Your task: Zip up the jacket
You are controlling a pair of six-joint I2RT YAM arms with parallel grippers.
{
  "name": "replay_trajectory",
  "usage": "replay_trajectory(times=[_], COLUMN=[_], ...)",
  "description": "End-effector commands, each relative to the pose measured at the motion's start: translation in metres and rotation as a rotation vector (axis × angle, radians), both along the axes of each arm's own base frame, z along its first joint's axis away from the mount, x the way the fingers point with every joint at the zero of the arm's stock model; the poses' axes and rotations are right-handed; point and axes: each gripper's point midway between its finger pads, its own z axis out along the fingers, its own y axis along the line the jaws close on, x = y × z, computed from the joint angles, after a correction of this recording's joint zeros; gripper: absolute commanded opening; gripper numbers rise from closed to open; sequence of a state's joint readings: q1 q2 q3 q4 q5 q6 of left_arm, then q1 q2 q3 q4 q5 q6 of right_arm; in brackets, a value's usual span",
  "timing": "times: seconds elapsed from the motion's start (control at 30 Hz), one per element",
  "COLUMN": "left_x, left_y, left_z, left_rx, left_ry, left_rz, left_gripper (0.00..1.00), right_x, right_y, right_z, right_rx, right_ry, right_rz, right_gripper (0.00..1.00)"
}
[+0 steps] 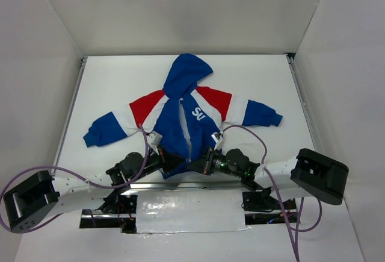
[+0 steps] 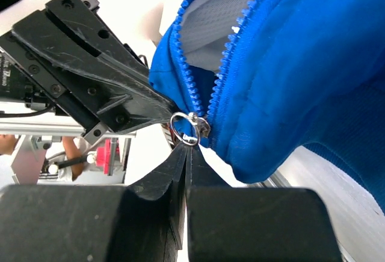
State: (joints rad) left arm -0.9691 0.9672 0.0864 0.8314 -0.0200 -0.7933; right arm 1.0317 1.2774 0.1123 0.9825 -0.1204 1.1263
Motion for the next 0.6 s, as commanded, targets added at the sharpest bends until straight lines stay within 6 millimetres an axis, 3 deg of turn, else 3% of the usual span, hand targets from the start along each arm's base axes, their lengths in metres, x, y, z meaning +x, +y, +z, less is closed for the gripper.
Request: replay_trajectory(times=[0.0,0.07,0.17,0.2,0.57], left_x=[0.005,0.005,0.003,0.004,0.002], left_y=[-0.008,-0.008,-0.009,-0.009,-0.009], left_z=[0.032,0.032,0.032,0.032,0.03], left_rx=[-0.086,-0.086,-0.088,-0.088,-0.088], left_ry=[-0.053,-0.053,-0.051,-0.051,-0.048], left_rz=[-0.006,-0.005,-0.018,-0.018,-0.021], left_gripper=[0.0,0.0,0.0,0.0,0.0], right_x=[0.003,0.003,0.004,0.004,0.006], right_y=[0.004,0.004,0.003,0.003,-0.001], right_z=[0.018,0.02,0.018,0.017,0.006], right_rx=[0.042,0.048,0.037,0.032,0.019], right_ry=[-0.06,-0.067,-0.066,-0.065,-0.036], right_rz=[-0.006,-0.003,-0.008,-0.008,-0.034], right_gripper=[0.0,0.05,0.28,0.31,0.38])
